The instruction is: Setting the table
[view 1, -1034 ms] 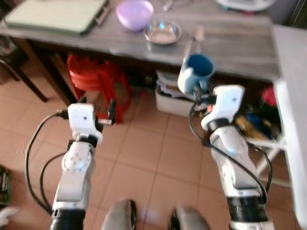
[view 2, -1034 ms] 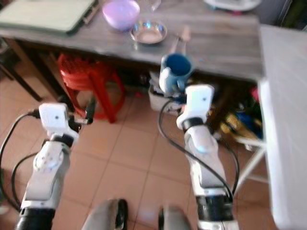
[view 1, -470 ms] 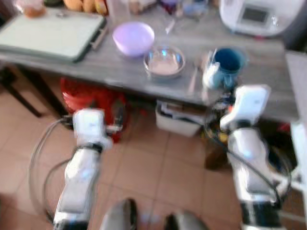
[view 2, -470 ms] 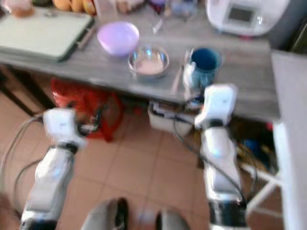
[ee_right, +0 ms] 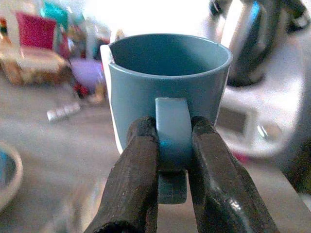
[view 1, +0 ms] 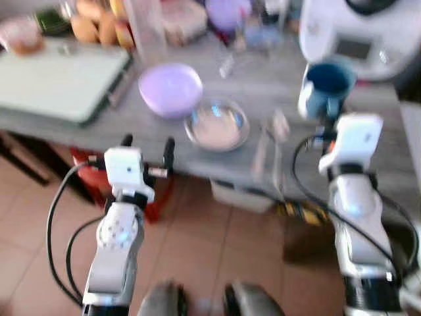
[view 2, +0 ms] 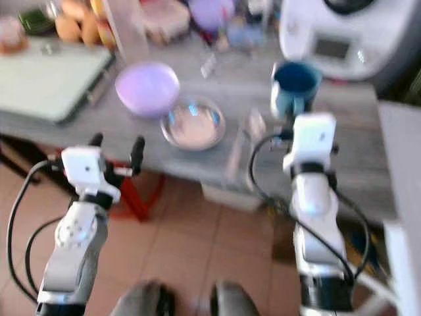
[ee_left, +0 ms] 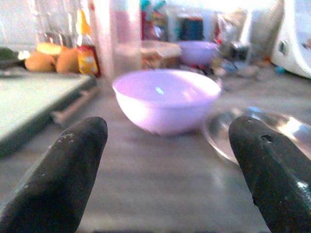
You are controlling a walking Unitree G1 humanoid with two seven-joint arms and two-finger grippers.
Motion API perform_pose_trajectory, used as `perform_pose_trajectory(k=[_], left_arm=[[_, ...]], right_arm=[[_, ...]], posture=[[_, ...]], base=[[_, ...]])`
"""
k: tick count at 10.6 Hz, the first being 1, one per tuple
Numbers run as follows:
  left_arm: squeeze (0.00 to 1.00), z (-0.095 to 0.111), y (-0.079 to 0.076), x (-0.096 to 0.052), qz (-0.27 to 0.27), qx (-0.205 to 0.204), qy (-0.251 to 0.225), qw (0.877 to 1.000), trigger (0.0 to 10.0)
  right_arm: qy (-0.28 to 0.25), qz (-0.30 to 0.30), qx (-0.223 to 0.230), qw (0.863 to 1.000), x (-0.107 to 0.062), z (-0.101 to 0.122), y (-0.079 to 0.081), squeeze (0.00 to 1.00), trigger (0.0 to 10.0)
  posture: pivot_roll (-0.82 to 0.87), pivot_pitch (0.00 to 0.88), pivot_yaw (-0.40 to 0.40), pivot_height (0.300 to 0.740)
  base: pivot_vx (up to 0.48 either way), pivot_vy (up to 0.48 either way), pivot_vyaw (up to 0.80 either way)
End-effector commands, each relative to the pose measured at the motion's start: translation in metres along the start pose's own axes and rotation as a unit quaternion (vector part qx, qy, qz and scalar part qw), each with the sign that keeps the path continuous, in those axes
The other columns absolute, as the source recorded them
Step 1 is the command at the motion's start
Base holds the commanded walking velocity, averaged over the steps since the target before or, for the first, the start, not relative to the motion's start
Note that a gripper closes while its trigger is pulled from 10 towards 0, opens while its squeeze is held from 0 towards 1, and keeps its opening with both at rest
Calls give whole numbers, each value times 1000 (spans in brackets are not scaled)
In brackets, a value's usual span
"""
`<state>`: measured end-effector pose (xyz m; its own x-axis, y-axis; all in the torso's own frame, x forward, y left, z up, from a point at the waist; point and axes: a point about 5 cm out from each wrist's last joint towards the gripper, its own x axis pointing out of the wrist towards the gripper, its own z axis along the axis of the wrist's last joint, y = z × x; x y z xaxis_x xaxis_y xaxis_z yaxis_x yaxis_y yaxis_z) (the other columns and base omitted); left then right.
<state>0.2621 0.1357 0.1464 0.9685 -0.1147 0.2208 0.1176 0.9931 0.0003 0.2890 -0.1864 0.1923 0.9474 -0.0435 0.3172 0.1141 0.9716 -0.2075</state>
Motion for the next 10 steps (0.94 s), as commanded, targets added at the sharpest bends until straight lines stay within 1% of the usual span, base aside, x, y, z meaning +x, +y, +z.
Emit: perform_pose_trajectory(k=[1, 2, 3, 5, 6, 8, 9, 10], left_arm=[[0, -1, 8, -3, 19, 14, 7, 1000, 10000], [0, 1, 11, -5, 28, 10, 5, 1000, 10000], [0, 2, 14, -8, 33, 19, 6, 999, 10000], [0, 3, 24, -15, 57, 34, 17, 998, 10000], [0, 2, 28, -22, 65, 41, 25, 997, 10000], [0, 1, 29, -32, 67, 45, 38, 996, 10000], [0, 2, 29, -34, 68, 47, 41, 996, 10000], [0, 3, 31, -36, 69, 49, 43, 995, 10000]], right_arm=[[-6, 9, 0, 1000, 1, 2, 4, 0, 10000], [-8, 12, 3, 1000, 4, 2, 3, 0, 10000], [-12, 24, 18, 999, 11, 3, 3, 0, 10000], [-13, 58, 44, 997, 29, 5, 3, 0, 10000], [-3, 87, 71, 994, 39, 3, 7, 0, 10000], [6, 135, 100, 986, 45, -4, 16, 0, 10000], [8, 154, 112, 982, 48, -7, 19, 0, 10000], [13, 153, 111, 982, 52, -10, 16, 0, 10000]], posture=[[-36, 155, 1, 740], [-31, 160, -2, 740], [-22, 175, -2, 740], [-11, 209, 0, 740], [-7, 229, -4, 740], [19, 255, -10, 740], [31, 261, -8, 740], [39, 266, -7, 740]], base=[[0, 0, 0], [0, 0, 0], [0, 0, 0], [0, 0, 0], [0, 0, 0], [0, 0, 0], [0, 0, 0], [0, 0, 0]])
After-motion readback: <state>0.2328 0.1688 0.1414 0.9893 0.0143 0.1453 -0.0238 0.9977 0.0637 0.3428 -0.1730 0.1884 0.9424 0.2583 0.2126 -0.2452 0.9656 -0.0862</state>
